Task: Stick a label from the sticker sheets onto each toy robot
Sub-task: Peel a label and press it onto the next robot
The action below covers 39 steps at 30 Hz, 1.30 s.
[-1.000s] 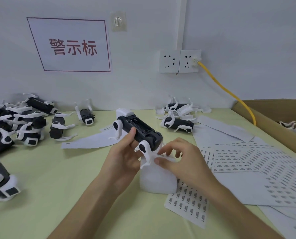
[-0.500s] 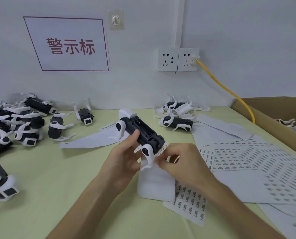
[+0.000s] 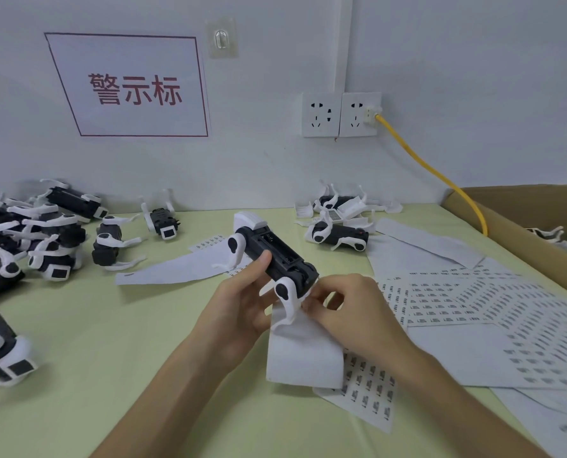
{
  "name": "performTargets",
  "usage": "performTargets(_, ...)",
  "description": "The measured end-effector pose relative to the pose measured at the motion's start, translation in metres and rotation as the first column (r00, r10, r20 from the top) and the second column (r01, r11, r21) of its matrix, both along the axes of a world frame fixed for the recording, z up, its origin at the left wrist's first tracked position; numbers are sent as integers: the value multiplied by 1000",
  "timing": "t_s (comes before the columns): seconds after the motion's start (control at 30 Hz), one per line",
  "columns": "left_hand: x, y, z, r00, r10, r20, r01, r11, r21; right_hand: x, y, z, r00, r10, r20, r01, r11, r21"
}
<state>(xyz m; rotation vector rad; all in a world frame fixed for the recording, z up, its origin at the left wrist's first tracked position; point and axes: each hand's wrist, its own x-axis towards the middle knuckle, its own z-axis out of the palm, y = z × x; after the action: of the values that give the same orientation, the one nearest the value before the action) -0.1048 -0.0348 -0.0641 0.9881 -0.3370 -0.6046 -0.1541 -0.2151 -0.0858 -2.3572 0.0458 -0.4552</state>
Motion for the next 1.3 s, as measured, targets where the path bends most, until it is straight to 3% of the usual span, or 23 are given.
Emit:
performTargets(0.13, 1, 0, 0, 1000, 12, -5, -12, 1000, 4, 2, -1, -2, 1000, -16, 19, 16, 1000, 21)
performTargets(0.43, 5, 1, 1, 980, 200, -7, -199, 980, 22, -1, -10, 12, 975, -159, 157, 101, 940, 327)
performTargets(0.63, 5, 5, 7, 941, 239, 239, -287, 938, 194, -1, -9, 14, 981, -111, 159, 32, 903, 428)
performTargets(0.8, 5, 6, 9, 872, 351, 340, -430, 882, 192, 0, -10, 15, 988, -69, 138, -10, 863, 505)
performTargets(0.9, 6, 7, 10, 923, 302, 238, -335, 935, 114, -1, -9, 16, 988, -49, 149, -34, 862, 506)
performTargets(0.97, 7, 9, 9, 973, 194, 122, -197, 980, 16, -2, -8, 16, 988, -39, 151, -40, 871, 489)
performTargets(1.1, 9, 10, 6, 999, 4, 41, -2, 998, -58, -3, -7, 17, 985, -11, 173, -69, 891, 450)
performTargets(1.3, 7, 8, 8, 999, 16, 36, -14, 997, -73, -6, -1, 17, 971, -30, 237, -34, 964, 262)
